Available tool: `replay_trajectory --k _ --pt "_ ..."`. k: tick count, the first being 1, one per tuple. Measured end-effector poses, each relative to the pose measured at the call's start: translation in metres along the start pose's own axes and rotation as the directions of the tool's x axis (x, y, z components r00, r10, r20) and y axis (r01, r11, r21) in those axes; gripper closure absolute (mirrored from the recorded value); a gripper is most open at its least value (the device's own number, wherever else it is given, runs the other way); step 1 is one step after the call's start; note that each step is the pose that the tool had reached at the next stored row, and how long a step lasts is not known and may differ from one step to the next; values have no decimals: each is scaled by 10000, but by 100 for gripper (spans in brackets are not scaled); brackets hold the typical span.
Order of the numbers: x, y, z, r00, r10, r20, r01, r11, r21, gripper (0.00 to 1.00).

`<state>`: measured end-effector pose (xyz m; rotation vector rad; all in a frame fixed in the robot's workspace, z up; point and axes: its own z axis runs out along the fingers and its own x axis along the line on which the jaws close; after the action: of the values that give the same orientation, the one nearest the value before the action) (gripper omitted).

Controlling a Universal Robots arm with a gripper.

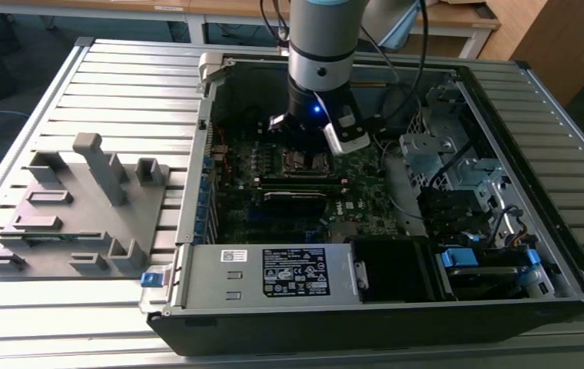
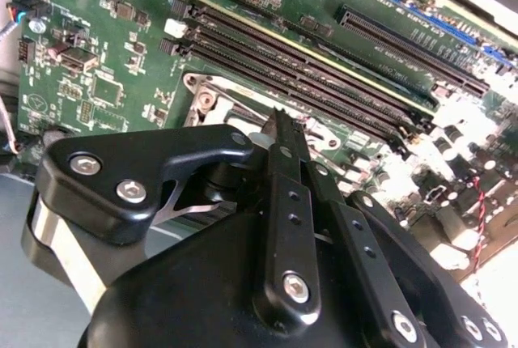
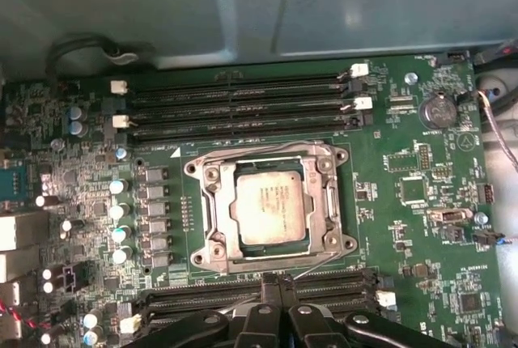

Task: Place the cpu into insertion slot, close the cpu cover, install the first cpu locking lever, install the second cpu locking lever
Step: 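Install the second cpu locking lever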

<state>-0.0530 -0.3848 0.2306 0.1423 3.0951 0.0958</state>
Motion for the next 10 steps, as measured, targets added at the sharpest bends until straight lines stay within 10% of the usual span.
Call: replay_trajectory --k 10 --pt "69 -35 18 9998 -221 -13 221 9998 5 90"
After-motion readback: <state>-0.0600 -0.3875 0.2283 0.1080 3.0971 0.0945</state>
